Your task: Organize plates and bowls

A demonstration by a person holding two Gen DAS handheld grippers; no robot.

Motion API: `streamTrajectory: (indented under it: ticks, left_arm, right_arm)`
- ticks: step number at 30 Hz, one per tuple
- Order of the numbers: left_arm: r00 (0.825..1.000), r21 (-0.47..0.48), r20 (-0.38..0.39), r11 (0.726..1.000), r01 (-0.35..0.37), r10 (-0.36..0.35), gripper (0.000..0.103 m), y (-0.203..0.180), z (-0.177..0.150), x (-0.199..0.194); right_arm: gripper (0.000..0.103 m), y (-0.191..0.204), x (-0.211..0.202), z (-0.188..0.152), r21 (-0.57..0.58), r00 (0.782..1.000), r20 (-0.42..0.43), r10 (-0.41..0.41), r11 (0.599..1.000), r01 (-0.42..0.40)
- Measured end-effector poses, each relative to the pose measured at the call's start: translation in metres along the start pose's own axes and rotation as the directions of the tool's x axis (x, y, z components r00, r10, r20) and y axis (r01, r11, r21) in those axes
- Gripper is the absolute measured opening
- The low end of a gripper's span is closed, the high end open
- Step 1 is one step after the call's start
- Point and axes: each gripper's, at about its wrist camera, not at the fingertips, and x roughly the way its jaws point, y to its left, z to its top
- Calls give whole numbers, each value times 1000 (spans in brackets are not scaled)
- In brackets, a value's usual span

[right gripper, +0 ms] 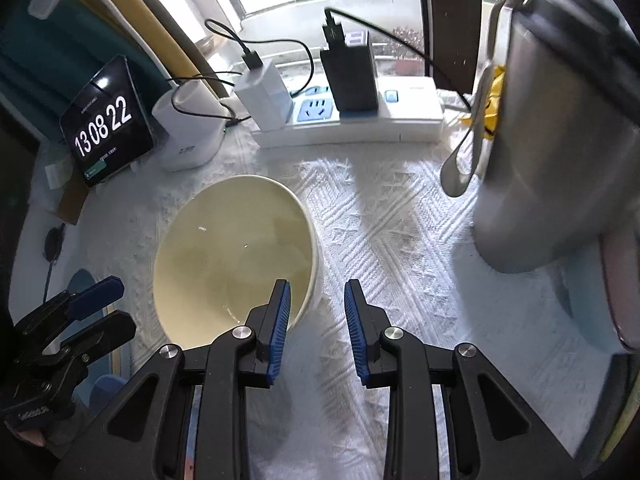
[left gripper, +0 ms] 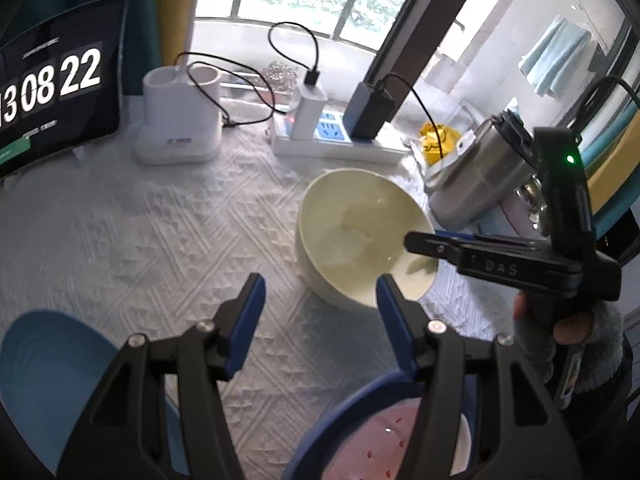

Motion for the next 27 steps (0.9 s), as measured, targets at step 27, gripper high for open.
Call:
streamTrajectory:
  ticks: [27]
  left_arm:
    - [982,-6,-181,999,49,-49,55,0,13,44]
  right_arm:
    - [19,6,42,5,-26,999,-47,18,999,-19]
